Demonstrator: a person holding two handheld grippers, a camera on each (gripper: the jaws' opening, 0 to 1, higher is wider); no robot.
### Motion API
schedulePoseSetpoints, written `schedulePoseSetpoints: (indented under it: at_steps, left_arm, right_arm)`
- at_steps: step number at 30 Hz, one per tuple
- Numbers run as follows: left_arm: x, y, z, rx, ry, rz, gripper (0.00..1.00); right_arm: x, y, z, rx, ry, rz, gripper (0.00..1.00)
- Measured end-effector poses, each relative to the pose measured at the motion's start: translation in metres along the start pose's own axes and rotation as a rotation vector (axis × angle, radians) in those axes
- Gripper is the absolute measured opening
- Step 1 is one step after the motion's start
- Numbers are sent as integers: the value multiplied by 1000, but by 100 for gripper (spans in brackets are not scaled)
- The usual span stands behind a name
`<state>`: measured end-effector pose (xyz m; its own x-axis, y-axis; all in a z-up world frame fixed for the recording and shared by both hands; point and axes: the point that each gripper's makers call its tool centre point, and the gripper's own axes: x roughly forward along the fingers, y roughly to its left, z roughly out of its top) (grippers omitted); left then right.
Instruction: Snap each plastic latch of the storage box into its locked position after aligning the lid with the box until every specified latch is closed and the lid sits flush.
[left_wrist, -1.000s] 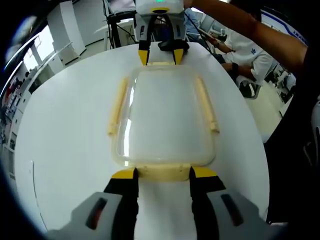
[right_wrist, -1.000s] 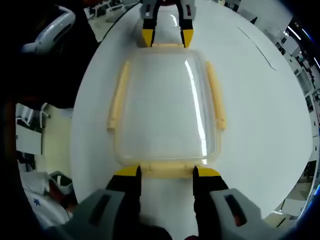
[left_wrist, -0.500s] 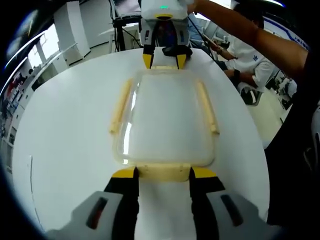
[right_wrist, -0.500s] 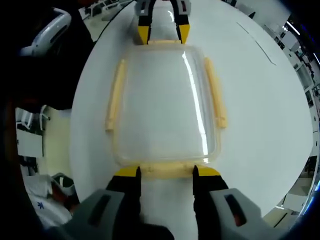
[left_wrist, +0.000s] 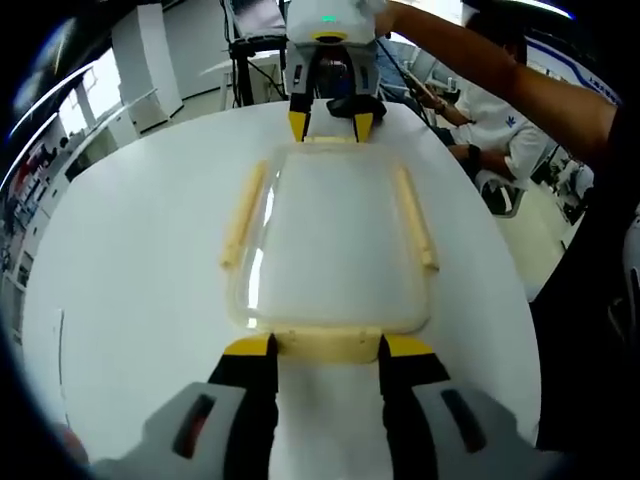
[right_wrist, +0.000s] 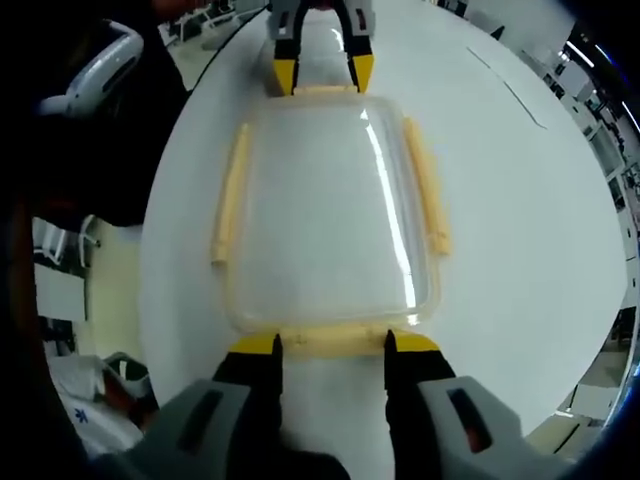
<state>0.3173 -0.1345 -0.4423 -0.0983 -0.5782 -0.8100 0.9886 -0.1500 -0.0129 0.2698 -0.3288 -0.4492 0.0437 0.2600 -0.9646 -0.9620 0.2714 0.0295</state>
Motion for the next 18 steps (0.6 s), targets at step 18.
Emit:
schedulePoseSetpoints:
  at_steps: [18]
  left_arm:
    - [-1, 10, -3, -90, 76, 87, 36]
  right_arm:
    - [2, 1, -1, 28, -6, -14, 37]
